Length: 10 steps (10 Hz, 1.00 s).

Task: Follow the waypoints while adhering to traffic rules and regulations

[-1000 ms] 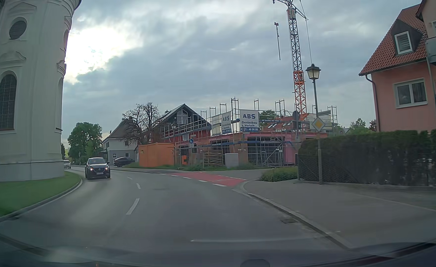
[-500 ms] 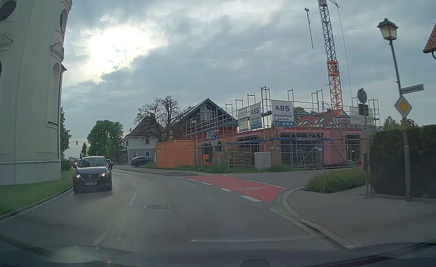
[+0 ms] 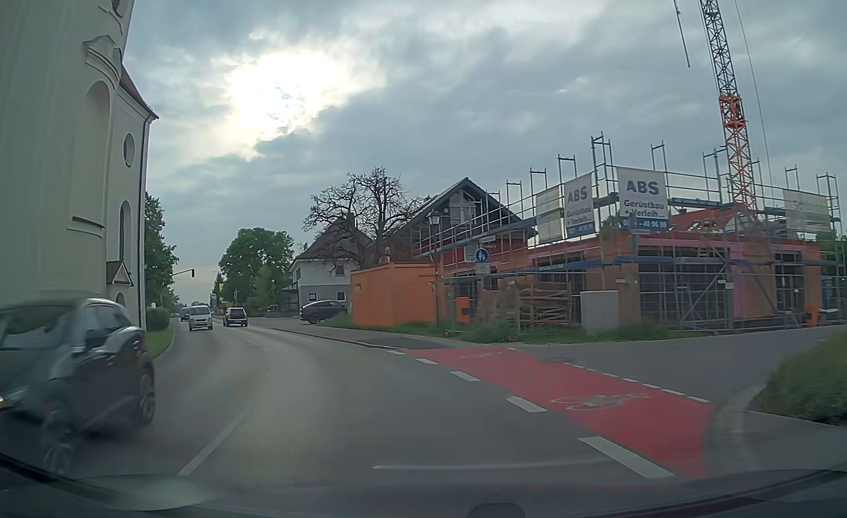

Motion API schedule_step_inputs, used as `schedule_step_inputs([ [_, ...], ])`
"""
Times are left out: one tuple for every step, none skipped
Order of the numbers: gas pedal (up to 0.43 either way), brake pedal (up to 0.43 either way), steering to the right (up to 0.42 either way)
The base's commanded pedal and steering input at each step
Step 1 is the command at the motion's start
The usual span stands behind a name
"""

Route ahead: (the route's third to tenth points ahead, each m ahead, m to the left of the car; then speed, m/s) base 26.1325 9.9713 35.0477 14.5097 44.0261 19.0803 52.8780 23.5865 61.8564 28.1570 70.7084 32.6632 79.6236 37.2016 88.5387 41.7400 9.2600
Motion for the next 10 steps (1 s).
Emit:
schedule_step_inputs([
  [0.169, 0.000, -0.114],
  [0.169, 0.000, -0.114],
  [0.169, 0.000, -0.114],
  [0.169, 0.000, -0.113],
  [0.169, 0.000, -0.113],
  [0.169, 0.000, -0.112],
  [0.189, 0.000, -0.108],
  [0.197, 0.000, -0.103],
  [0.197, 0.000, -0.098],
  [0.209, 0.000, -0.092],
])
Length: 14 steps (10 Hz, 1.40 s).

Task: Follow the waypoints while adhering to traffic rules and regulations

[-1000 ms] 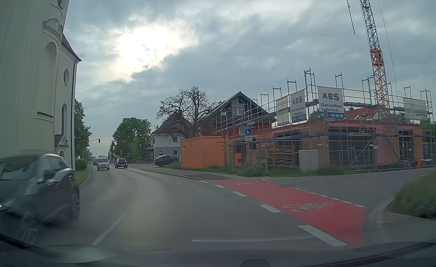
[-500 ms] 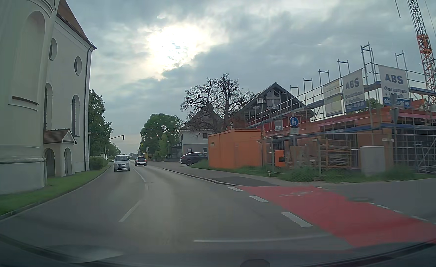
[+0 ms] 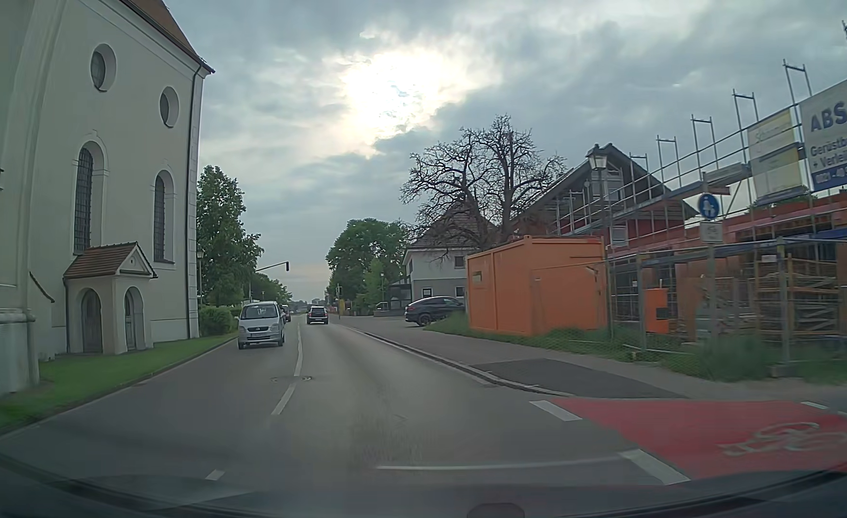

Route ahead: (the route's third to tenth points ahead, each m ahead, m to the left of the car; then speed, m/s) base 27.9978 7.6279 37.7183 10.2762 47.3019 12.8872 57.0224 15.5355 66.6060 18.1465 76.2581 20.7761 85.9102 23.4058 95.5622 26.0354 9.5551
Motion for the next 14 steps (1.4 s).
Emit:
schedule_step_inputs([
  [0.209, 0.000, -0.089],
  [0.209, 0.000, -0.085],
  [0.209, 0.000, -0.078],
  [0.197, 0.000, -0.074],
  [0.197, 0.000, -0.072],
  [0.189, 0.000, -0.070],
  [0.189, 0.000, -0.068],
  [0.177, 0.000, -0.066],
  [0.177, 0.000, -0.062],
  [0.177, 0.000, -0.059],
  [0.177, 0.000, -0.057],
  [0.157, 0.000, -0.055],
  [0.157, 0.000, -0.054],
  [0.157, 0.000, -0.053],
])
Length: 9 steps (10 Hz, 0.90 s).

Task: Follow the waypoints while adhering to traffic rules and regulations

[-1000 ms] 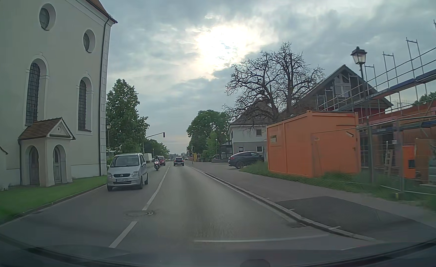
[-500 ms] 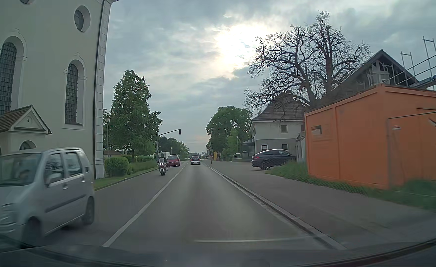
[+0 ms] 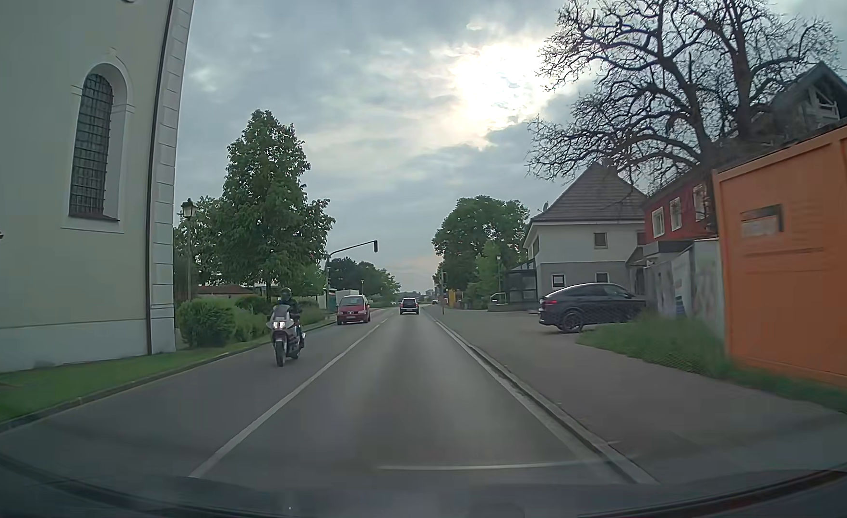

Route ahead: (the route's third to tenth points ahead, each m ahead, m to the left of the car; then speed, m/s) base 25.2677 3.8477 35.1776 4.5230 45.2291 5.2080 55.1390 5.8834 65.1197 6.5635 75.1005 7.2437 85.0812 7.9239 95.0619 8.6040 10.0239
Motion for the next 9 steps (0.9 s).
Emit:
schedule_step_inputs([
  [0.157, 0.000, -0.049],
  [0.157, 0.000, -0.042],
  [0.157, 0.000, -0.035],
  [0.157, 0.000, -0.028],
  [0.157, 0.000, -0.024],
  [0.157, 0.000, -0.021],
  [0.157, 0.000, -0.018],
  [0.157, 0.000, -0.015],
  [0.157, 0.000, -0.014],
])
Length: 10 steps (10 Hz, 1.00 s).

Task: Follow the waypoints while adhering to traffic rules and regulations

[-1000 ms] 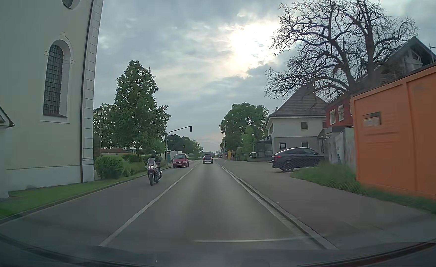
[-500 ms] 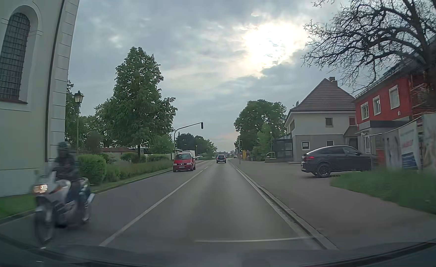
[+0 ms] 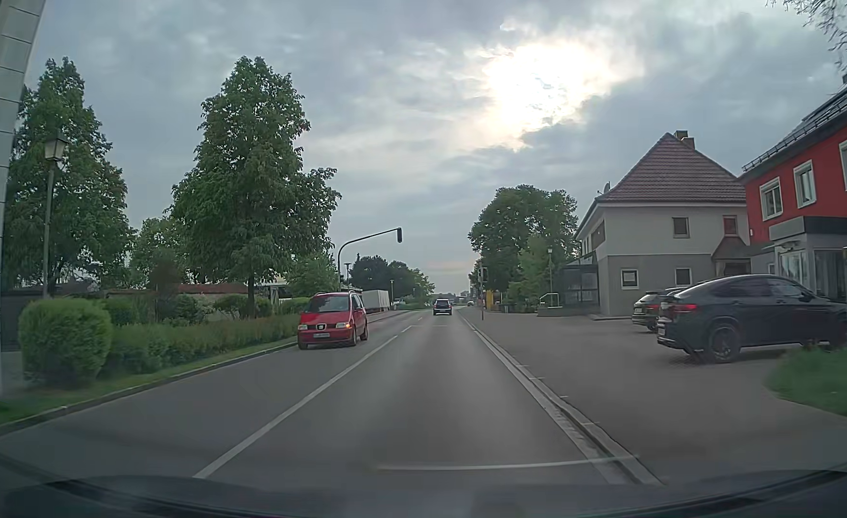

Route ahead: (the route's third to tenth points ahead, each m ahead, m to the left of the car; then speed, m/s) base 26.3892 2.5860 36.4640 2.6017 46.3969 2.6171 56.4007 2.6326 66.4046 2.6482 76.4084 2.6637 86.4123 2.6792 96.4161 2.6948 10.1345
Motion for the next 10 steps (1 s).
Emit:
schedule_step_inputs([
  [0.150, 0.000, -0.012],
  [0.138, 0.000, -0.011],
  [0.138, 0.000, -0.008],
  [0.138, 0.000, -0.007],
  [0.138, 0.000, -0.006],
  [0.138, 0.000, -0.005],
  [0.138, 0.000, -0.003],
  [0.138, 0.000, -0.002],
  [0.138, 0.000, -0.002],
  [0.138, 0.000, -0.002],
])
